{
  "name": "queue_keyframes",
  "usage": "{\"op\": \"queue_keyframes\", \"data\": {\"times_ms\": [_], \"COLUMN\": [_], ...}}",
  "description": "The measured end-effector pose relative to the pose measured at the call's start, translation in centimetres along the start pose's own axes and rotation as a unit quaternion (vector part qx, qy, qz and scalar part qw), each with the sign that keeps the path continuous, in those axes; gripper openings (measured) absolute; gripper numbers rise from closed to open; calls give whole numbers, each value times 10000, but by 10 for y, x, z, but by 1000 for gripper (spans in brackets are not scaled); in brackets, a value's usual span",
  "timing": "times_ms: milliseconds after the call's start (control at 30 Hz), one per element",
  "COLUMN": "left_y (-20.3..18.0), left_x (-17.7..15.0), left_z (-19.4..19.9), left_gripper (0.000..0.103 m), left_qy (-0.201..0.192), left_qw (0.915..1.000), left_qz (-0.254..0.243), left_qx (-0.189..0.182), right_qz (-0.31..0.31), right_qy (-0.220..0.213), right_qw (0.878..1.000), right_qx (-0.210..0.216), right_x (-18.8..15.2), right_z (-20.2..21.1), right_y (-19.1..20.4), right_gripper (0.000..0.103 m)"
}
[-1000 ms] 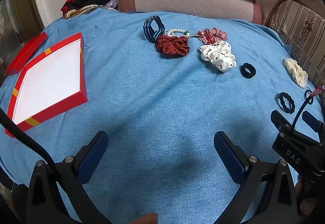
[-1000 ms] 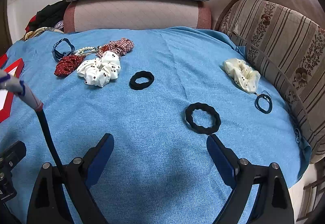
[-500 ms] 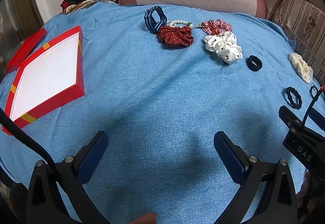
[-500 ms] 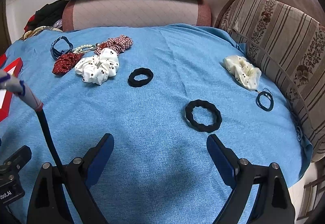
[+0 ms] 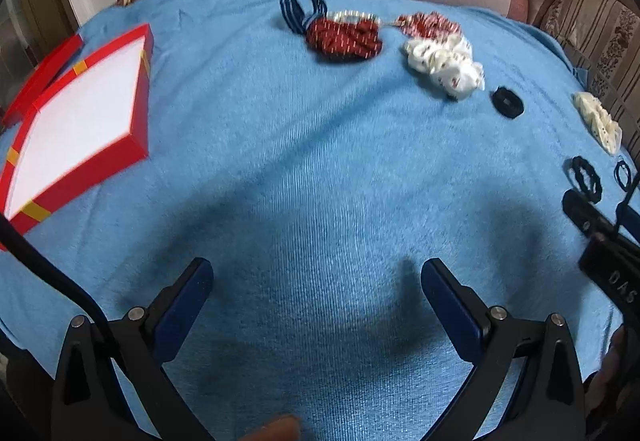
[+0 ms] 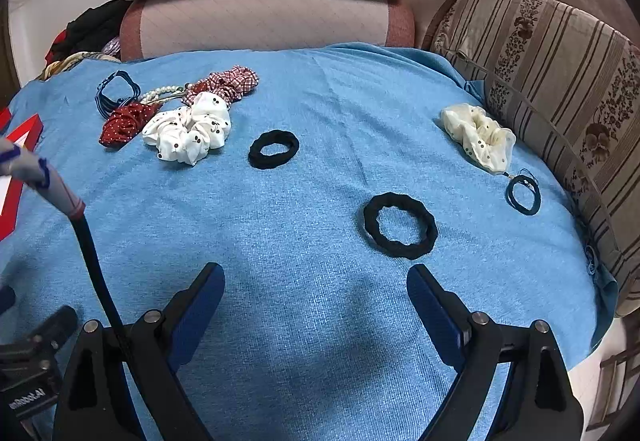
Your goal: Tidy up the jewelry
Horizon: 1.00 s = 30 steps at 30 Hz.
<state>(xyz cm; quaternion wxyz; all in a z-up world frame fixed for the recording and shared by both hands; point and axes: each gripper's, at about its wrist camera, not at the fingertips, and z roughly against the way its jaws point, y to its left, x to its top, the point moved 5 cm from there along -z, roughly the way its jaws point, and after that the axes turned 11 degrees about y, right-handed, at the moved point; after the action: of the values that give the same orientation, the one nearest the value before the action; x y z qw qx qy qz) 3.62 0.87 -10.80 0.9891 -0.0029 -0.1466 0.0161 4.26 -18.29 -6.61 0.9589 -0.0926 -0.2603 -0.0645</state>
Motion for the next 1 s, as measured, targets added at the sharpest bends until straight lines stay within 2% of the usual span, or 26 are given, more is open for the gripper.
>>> {"op": "queue_keyframes", "data": {"times_ms": [200,467,567,700,1000], "left_y": [-1,1,-1,1,-3], "left_x": [-4,-6,-5,-1,24], "left_z": [-6,-7,-6,-1,57], "left_gripper": [103,103,103,103,103], "left_qy": [-32,-79,-9,35,-740], "left_qw": [9999,9999,9997,9999,9968], "left_qz": [-65,-50,-196,-140,-257], "left_qx": [127,89,133,-64,163], "right_qz": [-19,-15,2,18,-56], "right_qy": [10,11,17,-3,-92], "right_qw": [10000,10000,10000,10000,9999], "right_qx": [8,16,23,24,-31], "right_x": [1,1,1,4,21], "right_z": [-1,0,1,5,16], "right_y": [-1,-2,-1,-1,-12], "right_gripper": [95,95,95,95,95]}}
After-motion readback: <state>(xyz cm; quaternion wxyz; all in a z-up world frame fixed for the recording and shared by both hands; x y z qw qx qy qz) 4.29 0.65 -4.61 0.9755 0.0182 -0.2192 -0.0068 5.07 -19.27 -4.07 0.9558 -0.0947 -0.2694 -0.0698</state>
